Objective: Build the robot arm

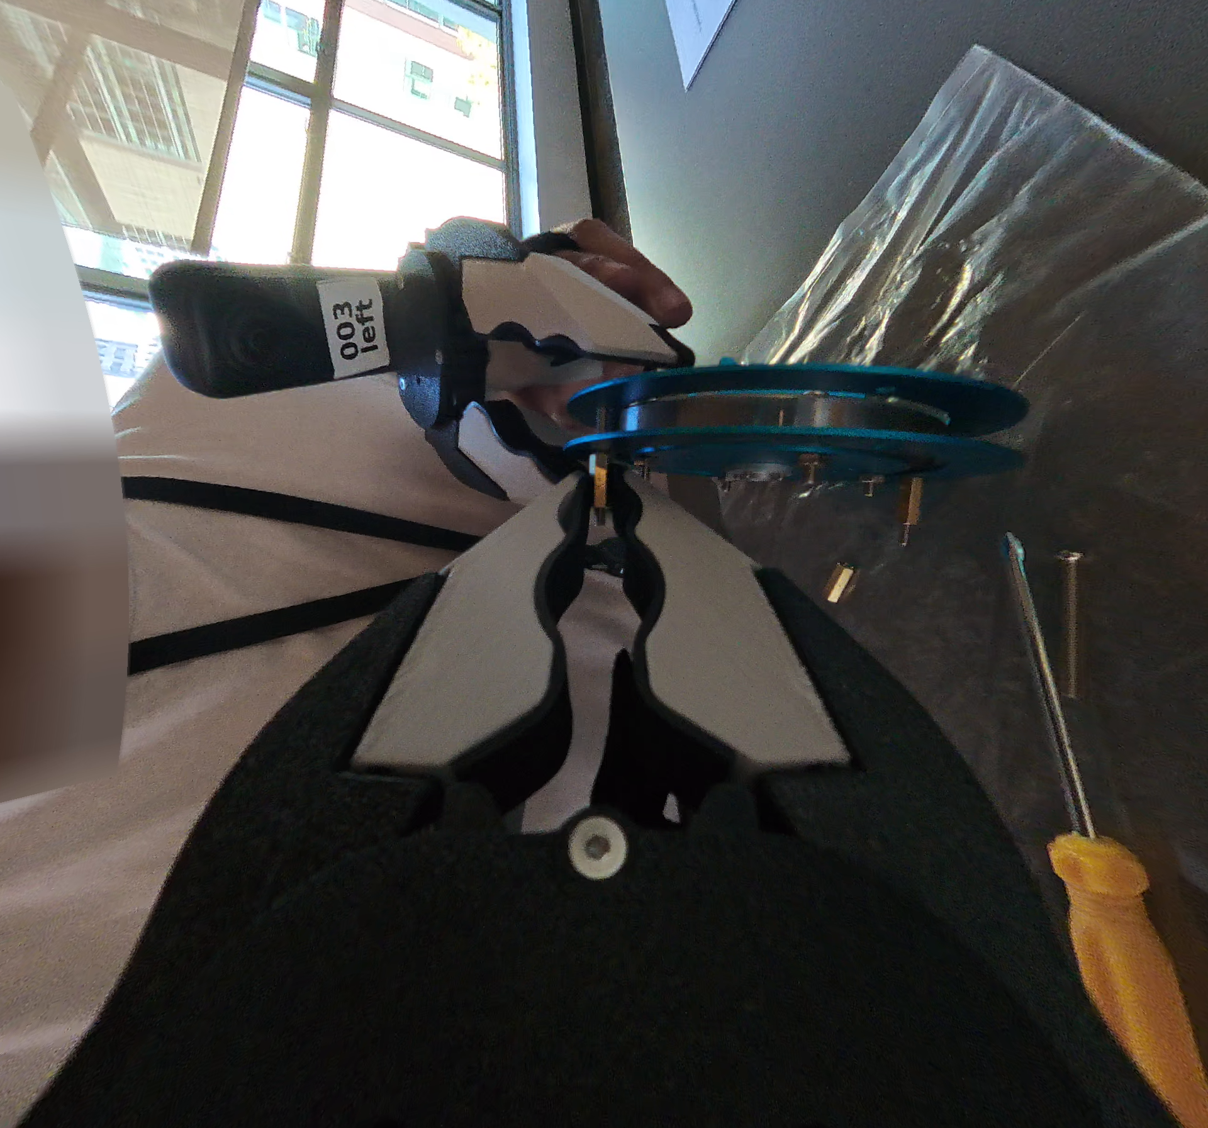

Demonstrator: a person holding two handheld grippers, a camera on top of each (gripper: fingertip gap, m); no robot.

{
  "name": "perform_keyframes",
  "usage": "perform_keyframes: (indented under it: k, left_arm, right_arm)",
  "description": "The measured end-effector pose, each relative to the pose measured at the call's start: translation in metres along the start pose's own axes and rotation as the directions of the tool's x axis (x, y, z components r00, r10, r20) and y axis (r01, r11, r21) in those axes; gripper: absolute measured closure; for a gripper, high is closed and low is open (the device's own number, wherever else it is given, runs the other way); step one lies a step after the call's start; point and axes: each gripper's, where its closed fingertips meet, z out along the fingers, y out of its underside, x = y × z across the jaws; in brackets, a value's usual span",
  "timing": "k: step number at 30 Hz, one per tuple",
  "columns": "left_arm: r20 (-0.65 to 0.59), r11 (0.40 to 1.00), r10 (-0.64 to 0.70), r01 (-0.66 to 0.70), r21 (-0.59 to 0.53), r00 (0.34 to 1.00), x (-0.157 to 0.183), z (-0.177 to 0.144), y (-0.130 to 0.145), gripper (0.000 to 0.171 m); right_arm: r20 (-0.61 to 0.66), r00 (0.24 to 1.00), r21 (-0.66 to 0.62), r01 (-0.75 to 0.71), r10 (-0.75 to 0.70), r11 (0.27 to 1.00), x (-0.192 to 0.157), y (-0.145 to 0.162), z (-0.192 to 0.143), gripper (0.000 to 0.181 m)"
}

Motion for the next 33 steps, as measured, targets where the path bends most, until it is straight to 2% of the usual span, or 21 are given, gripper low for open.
perform_keyframes:
  k: [3,8,11,13,15,18,19,21,22,24,25,26,27,28,29,30,31,32,33]
  left_arm:
    - [-0.007,0.999,0.042,-0.041,0.034,0.999,0.001,-0.004,-0.008,0.139]
    - [-0.018,0.997,0.079,-0.079,0.011,0.997,-0.005,-0.002,-0.01,0.148]
    - [0.018,0.998,0.065,-0.065,-0.013,0.998,-0.01,0.001,-0.011,0.151]
    - [0.035,0.998,0.056,-0.055,-0.027,0.998,-0.014,0.003,-0.011,0.156]
    - [0.035,0.998,0.049,-0.048,-0.033,0.998,-0.015,0.005,-0.012,0.157]
    - [0.057,0.997,0.061,-0.058,-0.047,0.997,-0.015,0.008,-0.014,0.157]
    - [0.075,0.995,0.085,-0.081,-0.054,0.994,-0.015,0.009,-0.014,0.157]
    - [0.107,0.991,0.126,-0.119,-0.066,0.986,-0.015,0.011,-0.014,0.156]
    - [0.123,0.987,0.152,-0.145,-0.07,0.981,-0.014,0.012,-0.014,0.156]
    - [0.122,0.986,0.165,-0.158,-0.061,0.979,-0.011,0.012,-0.015,0.156]
    - [0.124,0.987,0.158,-0.152,-0.052,0.98,-0.01,0.012,-0.015,0.156]
    - [0.127,0.987,0.158,-0.154,-0.045,0.979,-0.009,0.012,-0.016,0.156]
    - [0.125,0.986,0.164,-0.16,-0.04,0.979,-0.008,0.012,-0.016,0.157]
    - [0.124,0.986,0.164,-0.161,-0.038,0.979,-0.007,0.012,-0.017,0.156]
    - [0.117,0.987,0.161,-0.158,-0.035,0.98,-0.006,0.013,-0.017,0.157]
    - [0.106,0.988,0.157,-0.155,-0.029,0.982,-0.005,0.013,-0.017,0.157]
    - [0.1,0.989,0.15,-0.148,-0.026,0.984,-0.004,0.013,-0.017,0.157]
    - [0.103,0.989,0.145,-0.144,-0.025,0.984,-0.004,0.013,-0.017,0.157]
    - [0.107,0.989,0.146,-0.144,-0.026,0.983,-0.004,0.014,-0.017,0.157]
  right_arm:
    - [-0.043,0.998,0.0,0.043,-0.043,0.999,0.002,-0.002,-0.005,0.177]
    - [-0.089,0.992,0.007,0.089,-0.088,0.996,0.005,-0.007,-0.01,0.176]
    - [-0.184,0.96,0.023,0.219,-0.211,0.975,0.008,-0.014,-0.015,0.175]
    - [-0.319,0.872,-0.045,0.377,-0.37,0.925,0.011,-0.012,-0.018,0.17]
    - [-0.471,0.7,-0.143,0.539,-0.536,0.83,0.014,-0.014,-0.021,0.169]
    - [-0.605,0.458,-0.312,0.616,-0.651,0.724,0.018,-0.015,-0.024,0.173]
    - [-0.632,0.407,-0.348,0.611,-0.659,0.711,0.02,-0.015,-0.027,0.174]
    - [-0.656,0.436,-0.331,0.568,-0.616,0.754,0.02,-0.014,-0.029,0.175]
    - [-0.65,0.494,-0.277,0.552,-0.577,0.786,0.02,-0.014,-0.03,0.176]
    - [-0.522,0.76,-0.078,0.408,-0.386,0.91,0.017,-0.01,-0.029,0.177]
    - [-0.398,0.879,0.015,0.294,-0.264,0.956,0.015,-0.009,-0.028,0.178]
    - [-0.243,0.961,0.087,0.156,-0.131,0.984,0.014,-0.008,-0.028,0.178]
    - [-0.058,0.998,0.127,-0.005,0.013,0.992,0.011,-0.006,-0.028,0.178]
    - [0.124,0.982,0.144,-0.162,0.145,0.976,0.009,-0.006,-0.029,0.178]
    - [0.267,0.933,0.137,-0.285,0.241,0.949,0.008,-0.005,-0.029,0.178]
    - [0.342,0.894,0.123,-0.349,0.291,0.929,0.007,-0.004,-0.03,0.177]
    - [0.331,0.903,0.134,-0.334,0.275,0.933,0.007,-0.003,-0.029,0.177]
    - [0.233,0.952,0.172,-0.242,0.199,0.955,0.008,-0.002,-0.029,0.177]
    - [0.069,0.995,0.181,-0.088,0.077,0.979,0.01,-0.001,-0.03,0.177]
